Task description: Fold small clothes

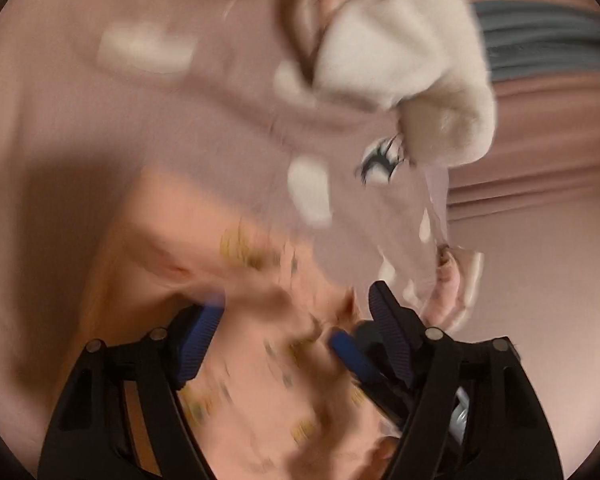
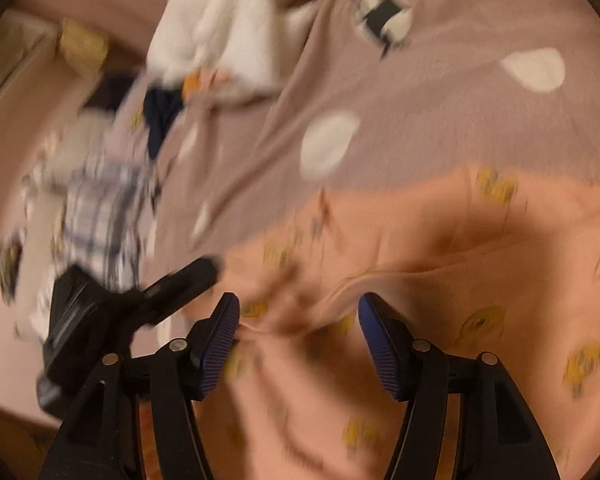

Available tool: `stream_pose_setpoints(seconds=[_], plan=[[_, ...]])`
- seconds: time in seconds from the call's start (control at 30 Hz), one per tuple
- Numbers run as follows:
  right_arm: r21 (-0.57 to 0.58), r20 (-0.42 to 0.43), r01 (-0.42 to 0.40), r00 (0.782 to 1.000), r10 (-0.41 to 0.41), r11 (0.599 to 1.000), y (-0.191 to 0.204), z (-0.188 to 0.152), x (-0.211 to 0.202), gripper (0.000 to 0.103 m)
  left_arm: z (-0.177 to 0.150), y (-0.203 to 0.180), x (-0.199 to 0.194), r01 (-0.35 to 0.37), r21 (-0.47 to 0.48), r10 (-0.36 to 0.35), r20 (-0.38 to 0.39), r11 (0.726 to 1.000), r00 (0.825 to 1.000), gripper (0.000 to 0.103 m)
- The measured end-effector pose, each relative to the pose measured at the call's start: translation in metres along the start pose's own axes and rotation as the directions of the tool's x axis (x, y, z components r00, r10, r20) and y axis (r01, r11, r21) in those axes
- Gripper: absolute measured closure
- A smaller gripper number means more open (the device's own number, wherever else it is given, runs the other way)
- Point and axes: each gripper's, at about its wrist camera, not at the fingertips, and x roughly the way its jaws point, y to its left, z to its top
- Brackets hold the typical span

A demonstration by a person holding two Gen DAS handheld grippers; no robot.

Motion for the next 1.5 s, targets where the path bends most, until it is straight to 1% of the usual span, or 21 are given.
stream_pose_setpoints(seconds=[0.03,0.07,0.1,0.13,0.17,0.27,0.3,0.33,0.47,0.5,0.57,0.63,0.77,0.93,1.0,1.07,1.23,1.3,1.37,1.4,1.5], plan=[[0.027,0.032,0.009,0.999,-0.010,1.000,-0.006,0.006,-0.006,0.039,0.004,-0.008,-0.011,-0.095,0.052,0.090,0.081,0.994,0.993,0.030],[0.050,0.055,0.026,0.998,-0.029,0.998,-0.012,0.010,-0.014,0.039,0.006,-0.011,-0.019,-0.131,0.077,0.120,0.129,0.988,0.984,0.030],[0.062,0.075,0.034,0.996,-0.038,0.998,-0.017,0.014,-0.022,0.039,0.006,-0.013,-0.030,-0.128,0.110,0.108,0.174,0.986,0.979,0.027],[0.063,0.087,0.032,0.996,-0.037,0.997,-0.018,0.012,-0.027,0.039,0.004,-0.009,-0.039,-0.116,0.134,0.090,0.186,0.984,0.978,0.025],[0.064,0.104,0.030,0.994,-0.036,0.997,-0.022,0.009,-0.038,0.039,0.001,-0.006,-0.047,-0.122,0.163,0.092,0.179,0.979,0.980,0.023],[0.046,0.113,0.055,0.992,-0.060,0.997,-0.034,-0.014,-0.069,0.033,-0.013,0.011,-0.059,-0.242,0.198,0.226,0.102,0.950,0.969,0.023],[0.048,0.111,0.067,0.991,-0.072,0.997,-0.038,-0.023,-0.077,0.032,-0.021,0.017,-0.064,-0.251,0.210,0.241,0.072,0.945,0.968,0.023],[0.053,0.105,0.076,0.991,-0.081,0.996,-0.042,-0.034,-0.087,0.032,-0.030,0.027,-0.072,-0.259,0.207,0.257,0.036,0.943,0.966,0.023],[0.108,0.105,0.104,0.988,-0.116,0.989,-0.063,-0.077,-0.138,0.029,-0.072,0.060,-0.104,-0.316,0.148,0.322,-0.015,0.937,0.947,0.023],[0.117,0.108,0.117,0.986,-0.129,0.986,-0.064,-0.076,-0.138,0.028,-0.079,0.064,-0.110,-0.323,0.130,0.330,-0.035,0.937,0.943,0.023],[0.158,0.125,0.142,0.979,-0.163,0.977,-0.067,-0.090,-0.158,0.028,-0.094,0.071,-0.118,-0.312,0.123,0.323,-0.091,0.942,0.942,0.023],[0.187,0.141,0.118,0.979,-0.146,0.975,-0.066,-0.100,-0.170,0.027,-0.112,0.070,-0.130,-0.301,0.134,0.317,-0.123,0.944,0.940,0.023],[0.184,0.171,0.073,0.980,-0.106,0.980,-0.056,-0.125,-0.190,0.027,-0.144,0.054,-0.158,-0.305,0.181,0.322,-0.073,0.935,0.944,0.023],[0.085,0.162,0.127,0.977,-0.140,0.988,-0.038,-0.158,-0.200,0.026,-0.180,0.034,-0.179,-0.267,0.238,0.300,-0.113,0.934,0.947,0.021],[0.047,0.156,0.164,0.973,-0.169,0.985,-0.035,-0.170,-0.205,0.026,-0.190,0.018,-0.181,-0.270,0.301,0.315,-0.112,0.914,0.942,0.021],[0.022,0.156,0.206,0.966,-0.207,0.978,-0.035,-0.181,-0.213,0.026,-0.195,0.004,-0.184,-0.284,0.355,0.332,-0.080,0.891,0.940,0.021],[-0.047,0.163,0.285,0.948,-0.274,0.957,-0.033,-0.194,-0.222,0.026,-0.197,-0.008,-0.185,-0.261,0.401,0.307,-0.054,0.878,0.950,0.017],[-0.062,0.173,0.314,0.938,-0.300,0.947,-0.034,-0.194,-0.220,0.026,-0.196,-0.001,-0.178,-0.269,0.376,0.307,-0.045,0.887,0.951,0.017],[-0.055,0.171,0.317,0.937,-0.304,0.947,-0.036,-0.193,-0.216,0.026,-0.195,0.011,-0.171,-0.261,0.326,0.297,-0.064,0.909,0.953,0.017],[-0.043,0.155,0.292,0.947,-0.282,0.956,-0.039,-0.193,-0.211,0.025,-0.194,0.019,-0.166,-0.253,0.294,0.288,-0.083,0.922,0.954,0.017],[-0.031,0.136,0.258,0.958,-0.252,0.966,-0.043,-0.189,-0.201,0.025,-0.188,0.042,-0.151,-0.255,0.203,0.281,-0.110,0.945,0.954,0.017]])
